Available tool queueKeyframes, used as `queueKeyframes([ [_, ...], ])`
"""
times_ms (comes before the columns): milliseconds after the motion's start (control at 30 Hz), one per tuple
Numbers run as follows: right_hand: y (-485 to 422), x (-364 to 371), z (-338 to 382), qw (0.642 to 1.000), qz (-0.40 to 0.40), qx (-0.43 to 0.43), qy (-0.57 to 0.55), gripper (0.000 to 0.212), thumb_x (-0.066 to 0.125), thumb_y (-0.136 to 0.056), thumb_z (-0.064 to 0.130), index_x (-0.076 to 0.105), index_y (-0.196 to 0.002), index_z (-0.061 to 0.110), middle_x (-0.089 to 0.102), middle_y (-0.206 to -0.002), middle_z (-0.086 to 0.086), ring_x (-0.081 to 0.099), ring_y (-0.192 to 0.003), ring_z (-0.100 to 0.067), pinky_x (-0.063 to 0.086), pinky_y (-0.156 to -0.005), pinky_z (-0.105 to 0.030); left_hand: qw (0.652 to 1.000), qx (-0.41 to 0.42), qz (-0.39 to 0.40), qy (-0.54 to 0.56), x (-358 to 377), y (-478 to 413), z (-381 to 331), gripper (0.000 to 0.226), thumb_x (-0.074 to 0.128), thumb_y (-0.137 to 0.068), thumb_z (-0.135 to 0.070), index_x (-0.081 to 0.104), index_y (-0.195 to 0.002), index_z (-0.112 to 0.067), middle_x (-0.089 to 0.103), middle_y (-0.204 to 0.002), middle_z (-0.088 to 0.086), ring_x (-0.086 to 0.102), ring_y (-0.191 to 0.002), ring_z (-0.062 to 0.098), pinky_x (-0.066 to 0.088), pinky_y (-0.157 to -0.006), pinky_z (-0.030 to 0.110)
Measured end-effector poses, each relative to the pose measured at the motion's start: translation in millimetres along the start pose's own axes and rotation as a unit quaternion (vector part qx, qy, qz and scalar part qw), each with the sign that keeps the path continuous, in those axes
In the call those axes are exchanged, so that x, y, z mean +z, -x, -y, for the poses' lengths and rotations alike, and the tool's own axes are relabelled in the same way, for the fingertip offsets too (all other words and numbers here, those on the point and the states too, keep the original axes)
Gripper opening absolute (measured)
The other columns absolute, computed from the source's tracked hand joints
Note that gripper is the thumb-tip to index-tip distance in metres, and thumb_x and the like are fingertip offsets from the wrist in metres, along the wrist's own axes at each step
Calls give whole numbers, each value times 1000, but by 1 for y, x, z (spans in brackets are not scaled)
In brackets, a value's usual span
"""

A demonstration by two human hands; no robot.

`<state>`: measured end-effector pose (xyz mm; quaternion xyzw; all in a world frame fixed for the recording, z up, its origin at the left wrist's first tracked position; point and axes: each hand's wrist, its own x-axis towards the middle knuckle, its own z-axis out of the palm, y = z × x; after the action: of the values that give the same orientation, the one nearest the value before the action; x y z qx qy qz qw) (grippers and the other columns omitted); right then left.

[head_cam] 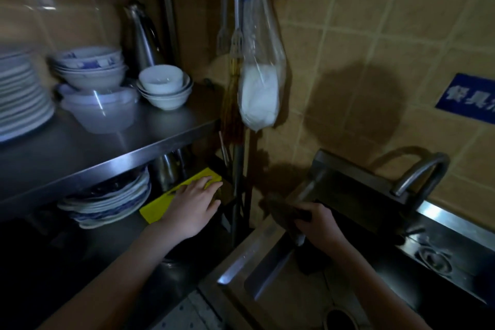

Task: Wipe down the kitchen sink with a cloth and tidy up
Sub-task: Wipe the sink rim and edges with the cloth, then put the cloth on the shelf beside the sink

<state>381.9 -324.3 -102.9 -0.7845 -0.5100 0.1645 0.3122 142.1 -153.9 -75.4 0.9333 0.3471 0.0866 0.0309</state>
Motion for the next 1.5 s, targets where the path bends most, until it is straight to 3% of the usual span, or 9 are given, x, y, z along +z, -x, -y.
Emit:
queueKeyframes([
  [100,-12,-10,29,999,11,-31,-11,21,57,-86,2,72,-91,15,70,-85,2,64,-80,-6,50,-73,-24,1000,-11,-16,6,-22,-5,13,47,39,-95,-41,33,-141,-29,30,-148,-3,34,-134,23,31,-106,42],
  [300,-43,-18,80,996,44,-67,-39,28,55,-89,-1,71,-104,16,70,-95,-1,66,-89,-14,53,-75,-34,998,-49,-37,0,-58,-4,46,48,44,-93,-41,37,-139,-29,35,-147,-2,36,-134,23,31,-106,42],
  [433,-77,-12,108,995,49,-86,11,26,54,-89,1,70,-107,13,66,-92,1,60,-83,-10,41,-60,-10,996,-74,-56,2,-79,2,75,46,45,-92,-37,40,-137,-26,40,-142,-1,40,-130,21,33,-102,38],
  [500,-93,-8,122,994,40,-99,22,25,54,-88,1,71,-104,13,68,-92,-1,60,-83,-11,39,-57,-8,994,-90,-59,3,-87,4,87,45,45,-92,-36,41,-136,-26,41,-141,-2,41,-128,22,33,-101,37],
  [600,-117,-2,144,993,32,-111,23,26,55,-86,1,72,-101,13,71,-94,-8,65,-87,-20,46,-66,-24,993,-101,-53,-1,-99,4,103,44,46,-93,-35,40,-136,-26,41,-140,-2,42,-127,22,34,-99,38],
  [733,-155,6,168,989,22,-143,37,28,57,-85,0,72,-104,14,69,-94,-2,64,-87,-16,49,-73,-29,992,-106,-58,-18,-114,-4,126,46,44,-93,-37,38,-137,-25,39,-142,0,40,-129,23,34,-100,38],
  [967,-226,23,211,986,-2,-155,57,29,56,-85,4,72,-100,23,62,-87,12,52,-72,4,42,-65,-11,992,-109,-63,-21,-135,-32,164,48,42,-93,-40,36,-139,-25,38,-143,1,39,-130,24,33,-103,41],
  [1267,-279,71,268,978,-54,-194,54,39,52,-82,0,69,-110,22,66,-117,-3,60,-110,-21,47,-95,-30,992,-95,-79,-7,-131,-59,198,48,43,-93,-39,35,-138,-27,34,-146,-2,34,-133,20,29,-107,40],
  [1500,-293,100,279,974,-116,-192,37,31,49,-88,5,64,-112,19,59,-122,-5,60,-109,-22,49,-91,-32,993,-86,-85,-2,-136,-65,203,49,42,-94,-40,32,-140,-28,29,-148,-1,30,-135,20,27,-108,40],
])
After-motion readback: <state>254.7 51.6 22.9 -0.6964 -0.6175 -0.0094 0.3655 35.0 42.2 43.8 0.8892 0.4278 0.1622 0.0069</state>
